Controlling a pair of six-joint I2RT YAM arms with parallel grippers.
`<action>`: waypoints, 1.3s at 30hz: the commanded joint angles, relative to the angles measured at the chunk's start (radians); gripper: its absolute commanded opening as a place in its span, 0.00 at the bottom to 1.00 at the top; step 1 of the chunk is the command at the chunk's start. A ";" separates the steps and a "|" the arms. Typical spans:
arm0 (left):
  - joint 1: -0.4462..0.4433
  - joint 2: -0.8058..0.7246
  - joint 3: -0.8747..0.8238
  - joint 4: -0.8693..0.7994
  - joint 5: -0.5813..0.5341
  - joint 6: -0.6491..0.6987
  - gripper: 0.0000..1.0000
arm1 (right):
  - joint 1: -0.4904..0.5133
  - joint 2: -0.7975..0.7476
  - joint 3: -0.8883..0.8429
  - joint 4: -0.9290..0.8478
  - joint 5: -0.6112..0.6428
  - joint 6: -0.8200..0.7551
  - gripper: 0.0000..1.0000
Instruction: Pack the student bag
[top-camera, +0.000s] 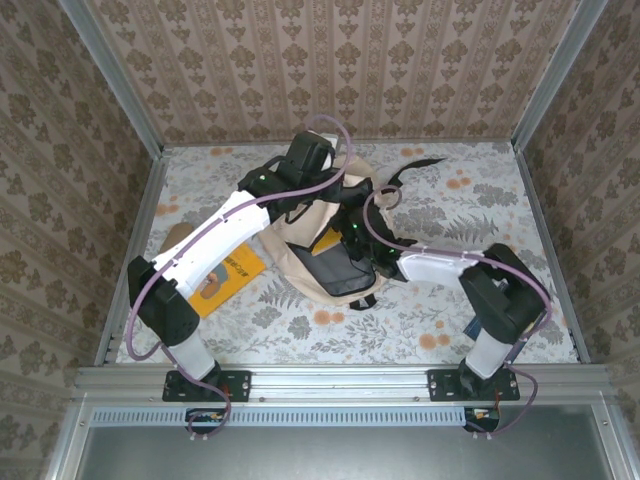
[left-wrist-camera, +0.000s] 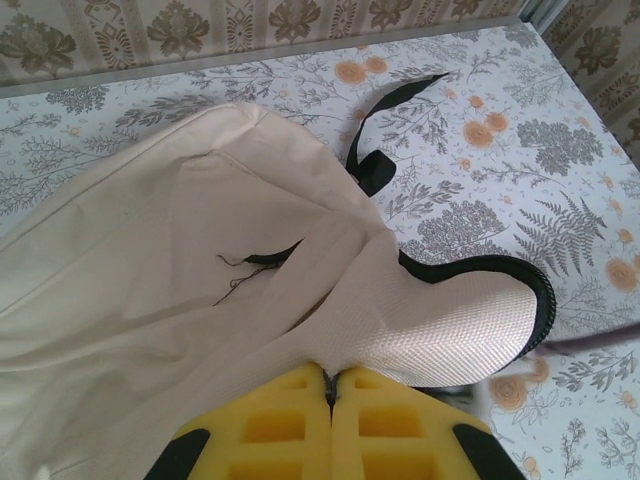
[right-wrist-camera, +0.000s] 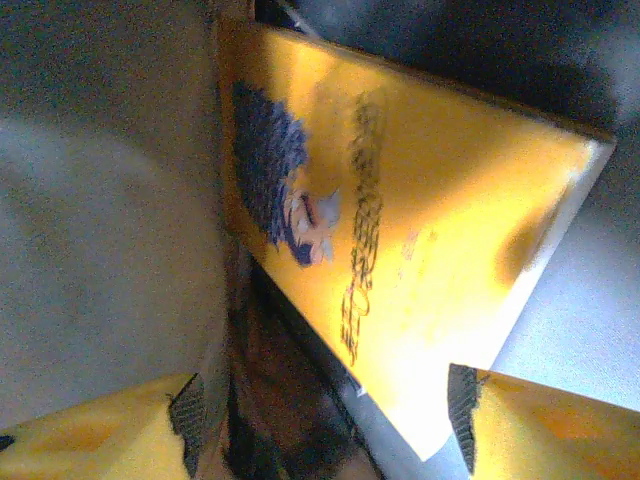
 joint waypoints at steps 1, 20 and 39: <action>0.016 -0.051 -0.008 0.049 0.017 -0.018 0.00 | 0.001 -0.101 -0.050 -0.158 -0.066 -0.021 0.70; 0.077 -0.295 -0.426 0.049 0.092 0.023 0.00 | -0.176 -0.674 -0.062 -0.961 0.256 -0.631 0.92; 0.086 -0.418 -0.514 0.059 0.152 -0.018 0.93 | -0.863 -0.488 -0.240 -0.886 0.048 -0.748 0.95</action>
